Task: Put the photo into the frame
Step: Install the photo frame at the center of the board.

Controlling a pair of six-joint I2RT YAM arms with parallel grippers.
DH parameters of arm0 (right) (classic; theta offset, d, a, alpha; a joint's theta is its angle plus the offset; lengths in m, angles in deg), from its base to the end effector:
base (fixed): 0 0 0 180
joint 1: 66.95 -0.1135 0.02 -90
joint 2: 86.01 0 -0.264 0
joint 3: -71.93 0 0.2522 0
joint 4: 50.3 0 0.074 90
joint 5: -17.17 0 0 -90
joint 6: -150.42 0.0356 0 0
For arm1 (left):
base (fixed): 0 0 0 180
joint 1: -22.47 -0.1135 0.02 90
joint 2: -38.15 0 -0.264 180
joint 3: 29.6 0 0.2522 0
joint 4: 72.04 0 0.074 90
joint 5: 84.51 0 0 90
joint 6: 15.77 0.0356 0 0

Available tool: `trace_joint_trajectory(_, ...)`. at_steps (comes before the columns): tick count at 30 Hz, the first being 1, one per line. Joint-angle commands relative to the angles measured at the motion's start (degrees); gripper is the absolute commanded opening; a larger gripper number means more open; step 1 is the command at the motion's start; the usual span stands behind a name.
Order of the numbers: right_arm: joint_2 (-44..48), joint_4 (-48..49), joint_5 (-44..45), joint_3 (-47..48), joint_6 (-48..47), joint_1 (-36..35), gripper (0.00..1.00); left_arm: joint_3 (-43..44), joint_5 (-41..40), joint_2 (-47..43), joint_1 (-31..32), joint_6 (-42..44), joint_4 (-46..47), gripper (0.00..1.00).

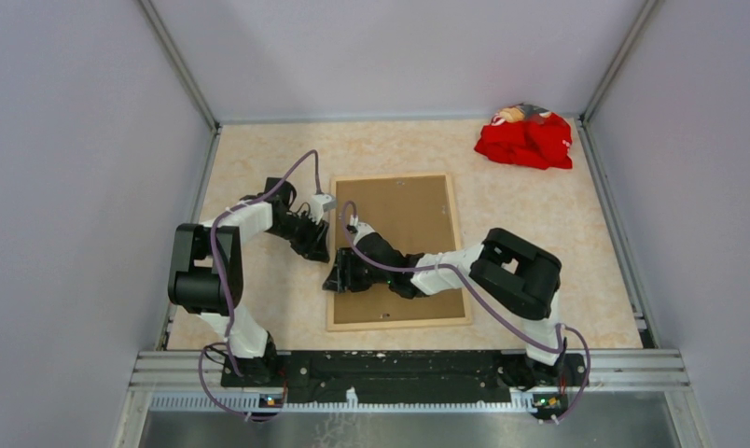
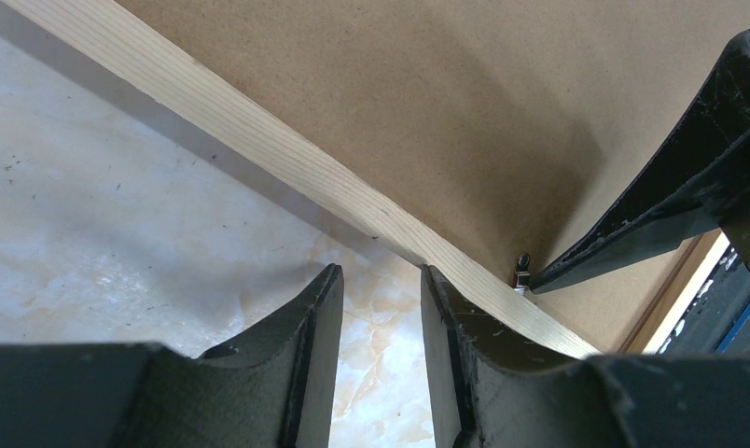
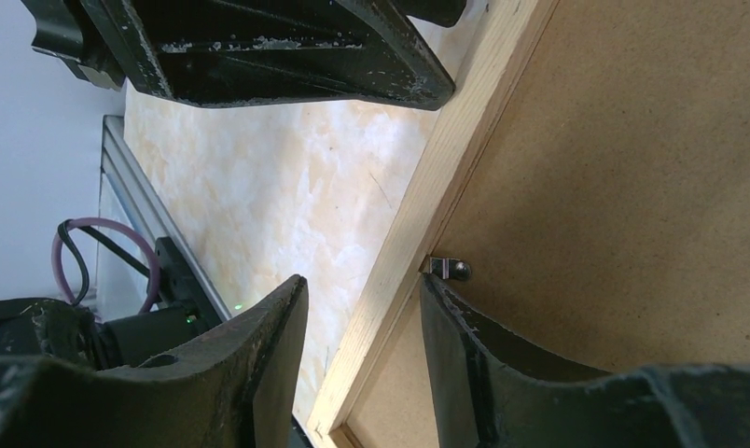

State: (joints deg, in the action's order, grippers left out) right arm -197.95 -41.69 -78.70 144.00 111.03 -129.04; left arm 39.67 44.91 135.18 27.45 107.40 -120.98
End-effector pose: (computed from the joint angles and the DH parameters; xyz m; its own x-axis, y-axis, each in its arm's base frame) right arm 0.1867 0.3602 0.1399 -0.8651 0.0092 -0.5015 -0.3961 0.6009 0.6943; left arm 0.2957 -0.0485 0.1593 -0.6952 0.4848 -0.5307 0.7084 0.5874 -0.3914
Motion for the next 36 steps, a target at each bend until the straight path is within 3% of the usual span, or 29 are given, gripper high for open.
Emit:
trace_joint_trajectory(1,-1.9,0.0,2.2,1.9,-1.0,0.5,0.48,1.4,0.9,0.4,-0.1,1.3,-0.8,0.43)
trace_joint_trajectory(20,-1.4,2.5,3.8,0.5,-3.3,1.1,0.44,1.8,1.0,0.3,-0.1,1.6,-1.5,0.42)
trace_joint_trajectory(27,7.3,12.3,2.1,-6.1,-4.7,1.1,0.44,2.9,1.1,-0.1,-0.3,1.2,-2.5,0.42)
trace_joint_trajectory(36,11.2,13.3,1.8,-10.9,-4.0,0.6,0.44,5.7,3.7,1.0,-2.0,0.3,-3.7,0.40)
